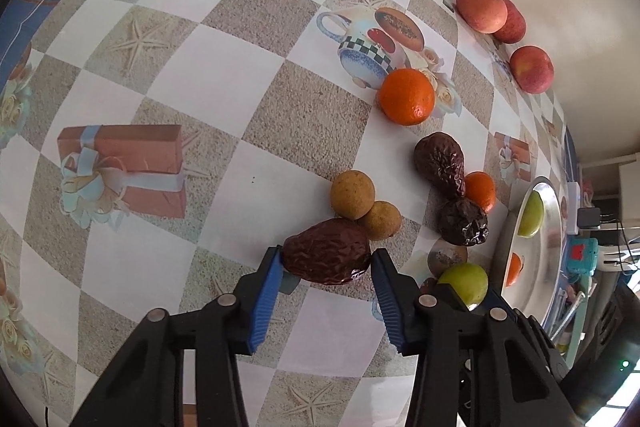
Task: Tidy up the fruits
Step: 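Move the right tool to the second green pear while the left tool approaches a dried date, then grasp the green pear with the right tool while the left tool grasps the dried date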
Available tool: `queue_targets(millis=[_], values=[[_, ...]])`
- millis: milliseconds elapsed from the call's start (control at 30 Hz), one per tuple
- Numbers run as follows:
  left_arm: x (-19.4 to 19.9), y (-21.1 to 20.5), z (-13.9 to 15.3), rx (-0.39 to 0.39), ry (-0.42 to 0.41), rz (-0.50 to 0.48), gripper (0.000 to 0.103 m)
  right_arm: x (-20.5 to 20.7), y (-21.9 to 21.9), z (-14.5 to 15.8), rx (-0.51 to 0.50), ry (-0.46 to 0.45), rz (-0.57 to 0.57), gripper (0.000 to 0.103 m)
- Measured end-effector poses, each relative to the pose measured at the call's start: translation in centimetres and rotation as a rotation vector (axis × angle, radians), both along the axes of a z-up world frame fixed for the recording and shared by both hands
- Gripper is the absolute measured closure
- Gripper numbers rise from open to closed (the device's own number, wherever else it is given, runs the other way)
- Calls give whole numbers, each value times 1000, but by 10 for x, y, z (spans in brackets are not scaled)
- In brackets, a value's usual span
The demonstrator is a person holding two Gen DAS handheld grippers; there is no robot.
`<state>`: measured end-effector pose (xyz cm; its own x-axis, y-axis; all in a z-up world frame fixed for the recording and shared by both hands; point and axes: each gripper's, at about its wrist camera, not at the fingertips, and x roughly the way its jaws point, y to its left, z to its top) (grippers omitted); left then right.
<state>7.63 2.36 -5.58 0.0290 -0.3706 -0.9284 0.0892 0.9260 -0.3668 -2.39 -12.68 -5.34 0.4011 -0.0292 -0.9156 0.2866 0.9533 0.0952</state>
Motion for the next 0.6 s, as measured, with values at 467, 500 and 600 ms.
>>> queue_targets(millis=[467,500,600], values=[[-1,10,19,-26,-51,30,55,-5,-7,4,62,-19,-20,50],[0,12,21,-31,-55,35,55,-6,-7,7,64,-28,-21,50],[0,13,30,-52,-76,44,55,-7,-7,13,78,-49,-21,50]])
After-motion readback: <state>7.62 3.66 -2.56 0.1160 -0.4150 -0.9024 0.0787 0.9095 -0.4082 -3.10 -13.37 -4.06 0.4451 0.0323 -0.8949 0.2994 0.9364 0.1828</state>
